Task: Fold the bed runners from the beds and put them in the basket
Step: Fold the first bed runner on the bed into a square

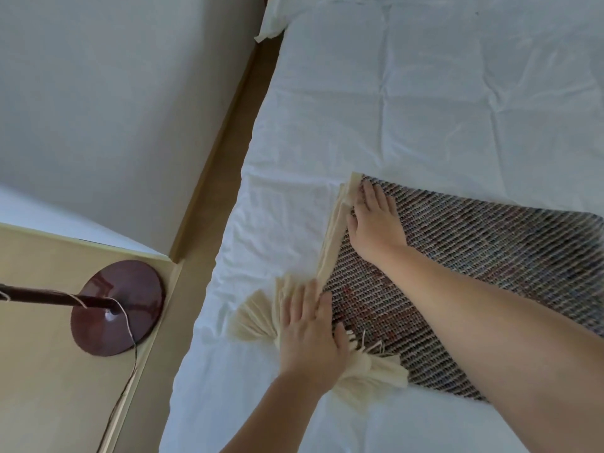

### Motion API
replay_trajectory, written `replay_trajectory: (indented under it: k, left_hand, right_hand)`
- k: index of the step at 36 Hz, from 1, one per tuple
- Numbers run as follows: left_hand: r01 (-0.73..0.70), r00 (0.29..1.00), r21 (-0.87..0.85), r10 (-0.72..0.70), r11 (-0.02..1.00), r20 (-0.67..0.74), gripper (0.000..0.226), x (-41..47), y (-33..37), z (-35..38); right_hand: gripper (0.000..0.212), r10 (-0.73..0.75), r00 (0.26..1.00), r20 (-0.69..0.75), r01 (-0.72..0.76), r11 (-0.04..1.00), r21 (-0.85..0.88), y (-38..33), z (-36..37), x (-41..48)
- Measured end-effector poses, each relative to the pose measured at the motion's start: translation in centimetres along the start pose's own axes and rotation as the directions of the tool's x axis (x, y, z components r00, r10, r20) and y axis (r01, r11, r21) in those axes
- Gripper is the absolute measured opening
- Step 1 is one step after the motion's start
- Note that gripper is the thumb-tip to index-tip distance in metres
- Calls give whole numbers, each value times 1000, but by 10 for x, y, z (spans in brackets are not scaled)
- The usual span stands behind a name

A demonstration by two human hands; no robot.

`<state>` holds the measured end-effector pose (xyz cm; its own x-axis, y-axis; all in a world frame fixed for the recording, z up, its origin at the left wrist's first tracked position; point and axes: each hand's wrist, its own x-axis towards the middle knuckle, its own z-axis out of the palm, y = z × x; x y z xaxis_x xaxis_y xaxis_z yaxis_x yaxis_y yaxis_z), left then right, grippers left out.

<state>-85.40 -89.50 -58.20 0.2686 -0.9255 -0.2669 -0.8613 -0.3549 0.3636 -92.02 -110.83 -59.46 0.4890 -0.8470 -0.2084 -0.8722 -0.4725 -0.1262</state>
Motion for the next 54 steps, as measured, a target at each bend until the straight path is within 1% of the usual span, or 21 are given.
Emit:
replay_trajectory:
  k: [2,3,4,6,8,11,14,18,22,25,29,33,37,39,43,47,50,52,54]
  left_hand:
    - [-127,992,90,126,988,21,62,12,10,12]
    - [-180,983,130,174,975,56,63,17,13,18]
    - [-206,976,156,193,966,99,65,21,14,26]
    - [-183,976,161,160,970,145,70,27,9,37]
    - [-122,977,167,89,978,192,74,28,3,45]
    - [-85,976,227,36,970,215,80,25,6,44]
    - [-73,983,286,21,955,181,84,27,26,45]
    - [-157,976,214,119,964,181,78,33,78,59]
    - [-289,946,173,253,942,200,75,34,133,85]
    - [-356,923,133,325,925,206,74,32,170,106]
    - [-430,890,141,392,892,231,72,27,219,129]
    - [-488,858,153,439,859,268,71,23,264,151]
    - [-523,837,162,469,837,281,71,23,304,170]
    - [-561,812,156,503,813,297,70,27,321,177]
    - [-657,737,164,580,736,348,68,29,334,190]
    - [-737,659,158,645,657,388,67,7,325,199]
    - [-754,628,113,659,647,415,65,-14,317,201]
    - [-743,619,74,642,665,454,63,-25,312,201]
    - [-752,609,75,646,655,461,61,-31,309,198]
  right_hand:
    - [67,68,997,30,-67,997,-31,11,7,11]
    - [69,64,997,45,-63,998,-30,14,11,17]
    - [69,36,997,63,-34,999,-32,15,15,22]
    - [68,-39,995,96,42,999,-29,14,22,30]
    - [70,-74,994,85,79,996,-47,19,30,33]
    - [75,-39,997,67,46,995,-93,44,35,25]
    - [77,18,998,66,-10,992,-124,86,33,12]
    - [76,93,992,83,-81,988,-134,139,23,-6]
    - [76,122,989,86,-107,980,-168,189,14,-26]
    - [76,151,984,91,-132,974,-181,228,10,-42]
    - [76,185,978,93,-166,969,-185,278,6,-62]
    - [76,183,979,89,-164,968,-189,319,6,-77]
    - [75,201,976,85,-185,969,-166,347,7,-85]
    - [75,194,976,95,-179,973,-146,355,8,-86]
    - [77,142,984,104,-131,986,-104,359,13,-98]
    - [80,90,989,118,-85,995,-47,357,24,-139]
    - [81,60,986,156,-56,998,-27,355,36,-177]
    - [83,50,986,158,-48,999,-17,351,42,-199]
    - [84,25,983,183,-28,1000,12,349,45,-216]
